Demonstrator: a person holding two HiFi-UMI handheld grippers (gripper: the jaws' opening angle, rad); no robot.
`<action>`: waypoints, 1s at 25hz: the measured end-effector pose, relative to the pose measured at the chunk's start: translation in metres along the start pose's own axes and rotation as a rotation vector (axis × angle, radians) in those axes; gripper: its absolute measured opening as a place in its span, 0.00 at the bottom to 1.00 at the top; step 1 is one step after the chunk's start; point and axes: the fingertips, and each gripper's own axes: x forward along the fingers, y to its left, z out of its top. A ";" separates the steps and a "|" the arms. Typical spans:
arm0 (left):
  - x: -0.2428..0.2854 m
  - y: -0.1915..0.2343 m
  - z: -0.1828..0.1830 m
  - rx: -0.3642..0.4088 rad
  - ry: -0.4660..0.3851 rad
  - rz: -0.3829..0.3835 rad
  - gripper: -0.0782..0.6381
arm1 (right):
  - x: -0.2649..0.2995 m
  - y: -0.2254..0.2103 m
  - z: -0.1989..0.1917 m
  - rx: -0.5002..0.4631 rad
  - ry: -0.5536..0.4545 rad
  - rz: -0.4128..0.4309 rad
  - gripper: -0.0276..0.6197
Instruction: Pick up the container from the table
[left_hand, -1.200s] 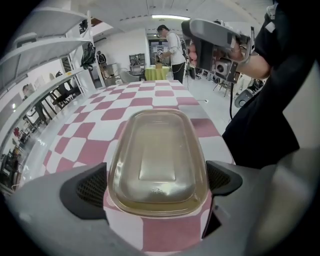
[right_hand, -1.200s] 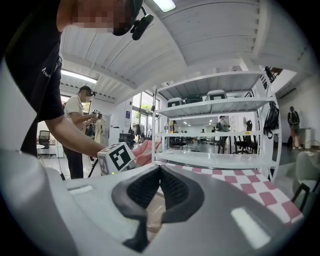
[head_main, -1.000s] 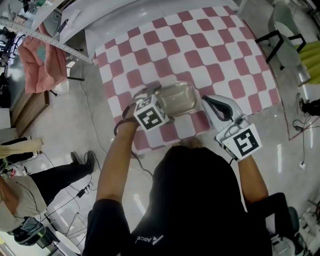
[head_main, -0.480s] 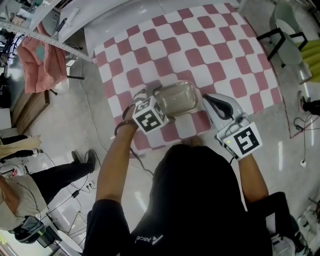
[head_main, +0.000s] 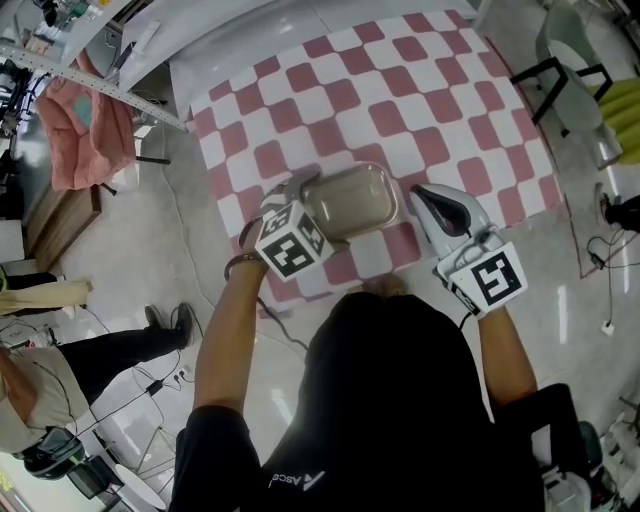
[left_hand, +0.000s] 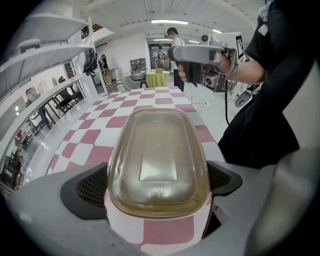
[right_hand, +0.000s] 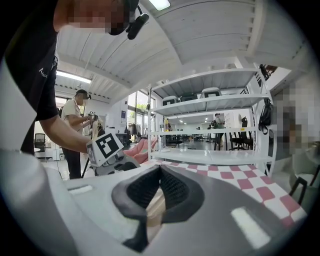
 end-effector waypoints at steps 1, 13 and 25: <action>-0.004 -0.002 0.002 0.002 -0.001 0.003 0.95 | -0.001 0.001 0.001 -0.001 -0.004 0.000 0.05; -0.057 -0.027 0.026 0.007 -0.025 0.063 0.95 | -0.030 0.016 0.014 0.040 -0.060 0.013 0.05; -0.075 -0.038 0.039 0.006 -0.035 0.099 0.95 | -0.042 0.030 0.023 -0.004 -0.081 0.036 0.05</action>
